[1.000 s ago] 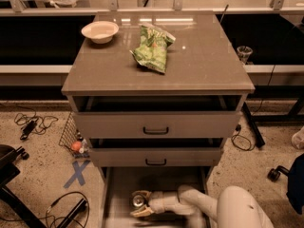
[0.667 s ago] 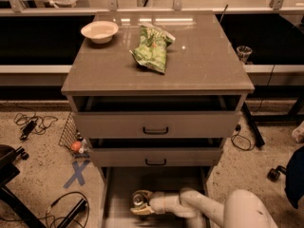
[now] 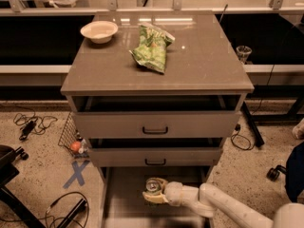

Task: Pick green can from bottom drawer and place on counter

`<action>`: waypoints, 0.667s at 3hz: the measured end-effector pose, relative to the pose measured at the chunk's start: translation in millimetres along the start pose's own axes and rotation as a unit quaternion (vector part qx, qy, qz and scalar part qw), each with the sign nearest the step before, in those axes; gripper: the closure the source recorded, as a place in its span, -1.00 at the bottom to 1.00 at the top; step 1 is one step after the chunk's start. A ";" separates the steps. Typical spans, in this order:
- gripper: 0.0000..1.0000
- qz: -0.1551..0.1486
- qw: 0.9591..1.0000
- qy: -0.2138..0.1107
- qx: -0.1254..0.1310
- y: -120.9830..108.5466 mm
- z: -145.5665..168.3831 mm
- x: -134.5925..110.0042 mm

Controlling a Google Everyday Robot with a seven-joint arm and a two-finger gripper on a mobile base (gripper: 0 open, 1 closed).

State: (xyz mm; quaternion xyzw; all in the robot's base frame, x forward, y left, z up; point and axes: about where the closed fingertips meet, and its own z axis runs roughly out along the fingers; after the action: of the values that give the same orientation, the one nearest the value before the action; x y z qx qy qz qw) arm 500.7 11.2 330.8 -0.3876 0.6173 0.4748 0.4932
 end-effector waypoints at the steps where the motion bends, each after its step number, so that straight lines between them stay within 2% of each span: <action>1: 1.00 0.018 0.999 -0.032 0.012 5.4 -45.6 -92.0; 2: 1.00 0.018 0.997 -0.059 0.039 -5.6 -92.8 -220.1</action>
Offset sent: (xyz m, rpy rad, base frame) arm 0.0458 -0.1330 0.3094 0.1216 -0.0061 -0.1613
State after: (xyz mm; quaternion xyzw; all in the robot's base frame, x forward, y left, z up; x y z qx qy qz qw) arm 530.5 -77.8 550.5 -0.3281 0.6122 0.4813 0.5347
